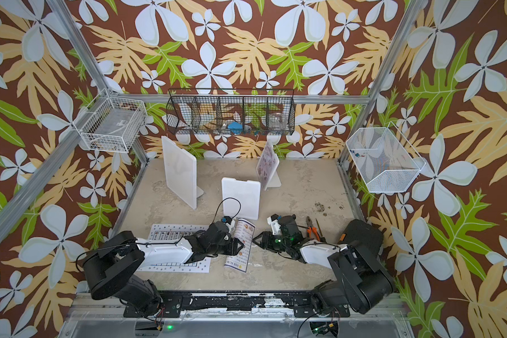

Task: Insert the menus into the narrow rack
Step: Pick up the menu from the center of the board.

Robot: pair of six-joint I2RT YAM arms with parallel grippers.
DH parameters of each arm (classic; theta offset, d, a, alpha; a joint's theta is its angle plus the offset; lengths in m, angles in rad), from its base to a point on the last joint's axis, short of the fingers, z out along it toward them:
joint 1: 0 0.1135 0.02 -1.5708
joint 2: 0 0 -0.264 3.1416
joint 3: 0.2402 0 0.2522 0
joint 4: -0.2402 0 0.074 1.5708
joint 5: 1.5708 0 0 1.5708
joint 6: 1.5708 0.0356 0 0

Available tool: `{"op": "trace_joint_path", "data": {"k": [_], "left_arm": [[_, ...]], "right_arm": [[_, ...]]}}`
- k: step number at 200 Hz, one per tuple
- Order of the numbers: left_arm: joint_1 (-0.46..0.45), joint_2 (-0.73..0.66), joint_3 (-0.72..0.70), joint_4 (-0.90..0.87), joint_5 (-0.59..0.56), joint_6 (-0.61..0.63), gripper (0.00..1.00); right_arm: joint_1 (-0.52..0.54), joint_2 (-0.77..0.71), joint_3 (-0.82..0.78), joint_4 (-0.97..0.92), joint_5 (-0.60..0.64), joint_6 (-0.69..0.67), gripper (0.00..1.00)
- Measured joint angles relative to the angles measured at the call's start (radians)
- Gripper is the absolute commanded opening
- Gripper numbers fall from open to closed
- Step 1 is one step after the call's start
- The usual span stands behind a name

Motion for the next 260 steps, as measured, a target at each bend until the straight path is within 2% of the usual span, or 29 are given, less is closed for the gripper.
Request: {"op": "trace_joint_path", "data": {"k": [60,124,162,189,260], "left_arm": [[0.095,-0.126,-0.144,0.124,0.154,-0.116,0.51],[0.157,-0.197,-0.23,0.361,0.27,-0.247,0.51],[0.166,-0.213,-0.254,0.468,0.286,-0.312,0.51],[0.167,-0.233,-0.263,0.534,0.285,-0.343,0.51],[0.167,-0.277,-0.241,0.612,0.239,-0.391,0.51]], "right_arm": [[-0.023,-0.139,-0.038,-0.02,0.042,0.015,0.6],[-0.041,-0.161,-0.061,0.096,-0.053,0.082,0.73],[-0.042,-0.151,-0.084,0.197,-0.114,0.159,0.75],[-0.034,-0.139,-0.107,0.299,-0.149,0.242,0.72],[0.01,-0.128,-0.137,0.621,-0.199,0.46,0.71]]}}
